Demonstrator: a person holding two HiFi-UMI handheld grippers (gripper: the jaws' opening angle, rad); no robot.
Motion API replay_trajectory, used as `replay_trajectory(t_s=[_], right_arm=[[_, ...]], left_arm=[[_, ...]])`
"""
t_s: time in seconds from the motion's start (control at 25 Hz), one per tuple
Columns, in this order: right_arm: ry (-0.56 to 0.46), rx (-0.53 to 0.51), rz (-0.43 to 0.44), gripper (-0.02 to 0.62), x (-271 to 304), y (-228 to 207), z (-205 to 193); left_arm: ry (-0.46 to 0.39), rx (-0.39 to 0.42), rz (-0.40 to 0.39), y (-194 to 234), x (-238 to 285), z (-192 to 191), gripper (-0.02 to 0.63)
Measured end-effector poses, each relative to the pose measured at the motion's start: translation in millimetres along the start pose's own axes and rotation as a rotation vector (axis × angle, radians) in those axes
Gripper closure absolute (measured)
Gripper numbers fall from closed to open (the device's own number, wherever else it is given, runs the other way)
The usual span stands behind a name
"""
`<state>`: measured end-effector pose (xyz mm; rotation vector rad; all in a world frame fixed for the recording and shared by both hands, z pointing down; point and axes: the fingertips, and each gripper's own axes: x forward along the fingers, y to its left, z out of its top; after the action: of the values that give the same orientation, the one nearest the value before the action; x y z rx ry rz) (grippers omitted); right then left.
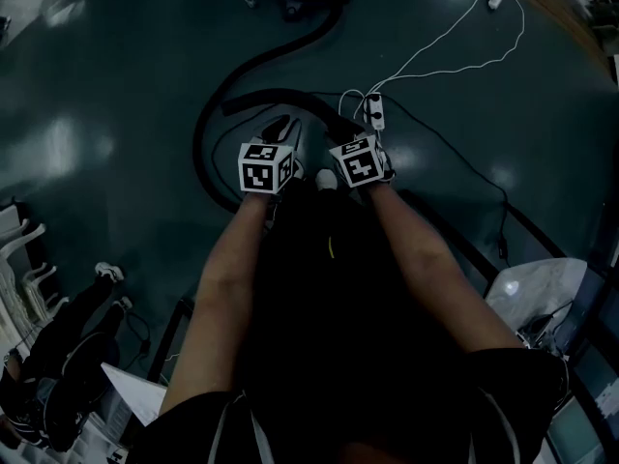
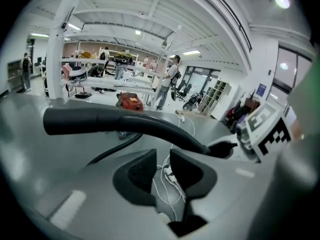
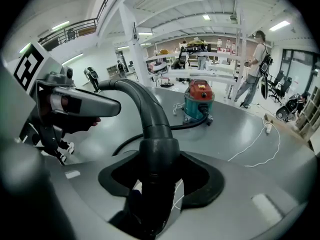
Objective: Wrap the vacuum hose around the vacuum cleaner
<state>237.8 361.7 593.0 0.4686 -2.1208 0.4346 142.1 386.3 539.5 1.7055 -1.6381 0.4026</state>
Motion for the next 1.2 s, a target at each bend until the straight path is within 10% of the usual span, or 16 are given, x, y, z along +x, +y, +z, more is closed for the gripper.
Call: replay_trajectory(t_s=[1.2], right_arm=[[-0.134,-0.258,0.081,0.362,-8,-4,81]], left_arm=[[-0.067,0.086,0.034,3,-34,44,0.512]])
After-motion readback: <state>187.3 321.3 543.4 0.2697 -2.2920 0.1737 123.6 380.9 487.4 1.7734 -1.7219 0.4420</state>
